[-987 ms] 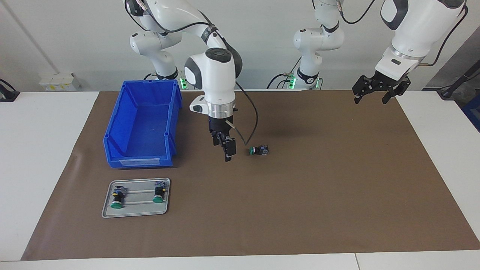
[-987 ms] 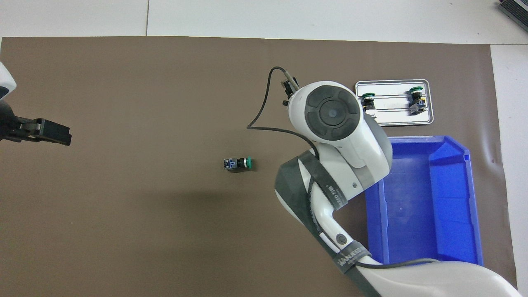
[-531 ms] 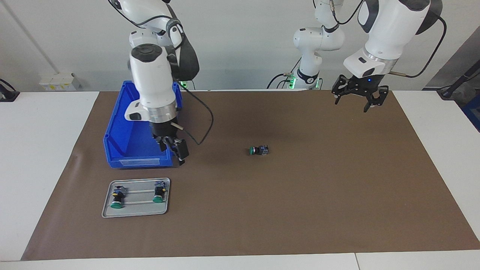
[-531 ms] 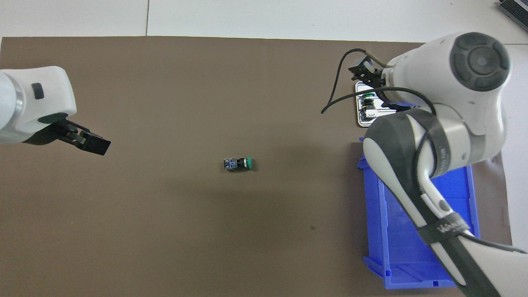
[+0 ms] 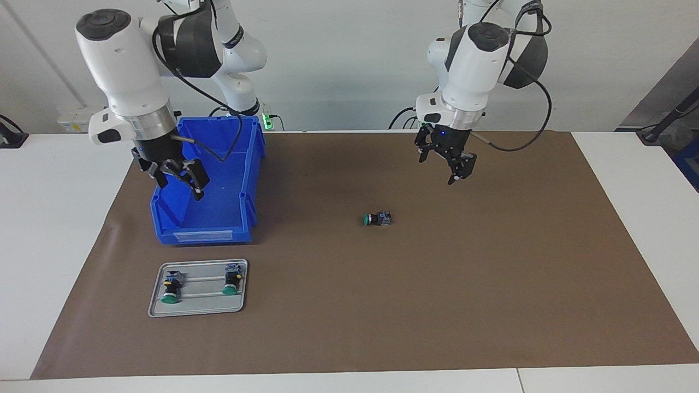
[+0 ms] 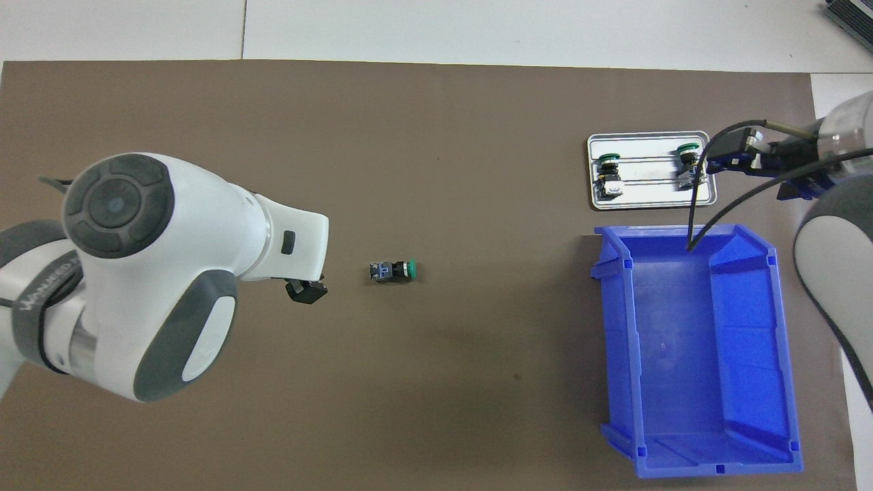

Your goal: Place and press button with both arms

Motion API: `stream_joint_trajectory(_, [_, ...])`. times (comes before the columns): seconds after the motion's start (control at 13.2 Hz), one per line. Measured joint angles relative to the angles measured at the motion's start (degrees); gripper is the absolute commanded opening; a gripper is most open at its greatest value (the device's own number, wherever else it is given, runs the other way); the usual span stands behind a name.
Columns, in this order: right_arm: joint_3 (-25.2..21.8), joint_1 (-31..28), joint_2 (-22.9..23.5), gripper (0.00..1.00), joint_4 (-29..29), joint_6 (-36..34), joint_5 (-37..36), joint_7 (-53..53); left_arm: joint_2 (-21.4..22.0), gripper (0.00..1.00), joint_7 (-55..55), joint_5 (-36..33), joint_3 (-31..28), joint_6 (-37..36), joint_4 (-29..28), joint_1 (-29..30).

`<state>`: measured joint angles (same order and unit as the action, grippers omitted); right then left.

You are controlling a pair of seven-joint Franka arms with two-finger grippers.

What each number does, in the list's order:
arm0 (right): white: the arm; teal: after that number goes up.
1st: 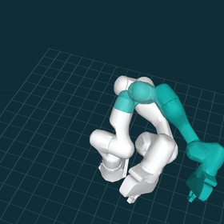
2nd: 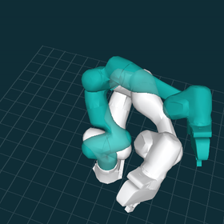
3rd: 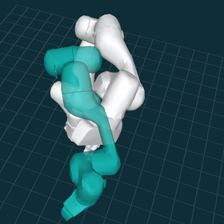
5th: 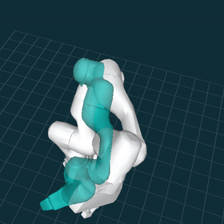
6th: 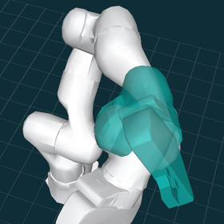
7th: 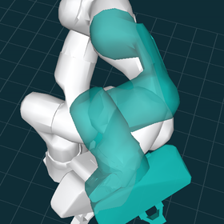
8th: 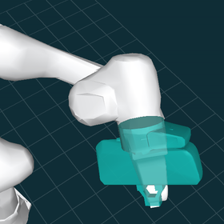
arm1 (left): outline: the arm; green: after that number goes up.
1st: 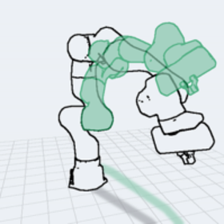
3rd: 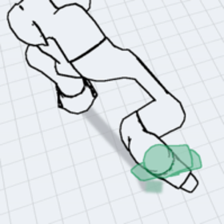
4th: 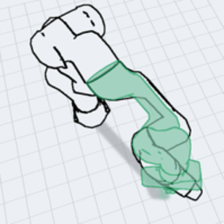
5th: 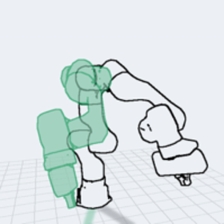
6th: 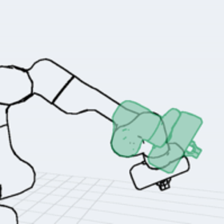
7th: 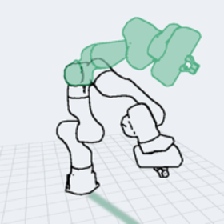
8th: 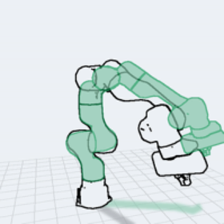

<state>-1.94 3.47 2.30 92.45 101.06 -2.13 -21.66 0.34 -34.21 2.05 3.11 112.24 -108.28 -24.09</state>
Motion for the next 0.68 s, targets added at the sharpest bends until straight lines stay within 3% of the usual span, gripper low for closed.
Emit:
stream_joint_trajectory(0.3, [-0.17,-4.36,-3.23,1.0,-3.82,-12.54,0.01,13.39,-5.42,1.0,-4.84,0.31,-0.03,10.4,-2.98,-7.03])
stream_joint_trajectory(0.68, [0.65,-4.35,-3.76,1.0,-1.67,-14.82,0.12,14.2,-12.01,1.0,-5.23,0.31,-0.14,14.08,-0.89,-10.14])
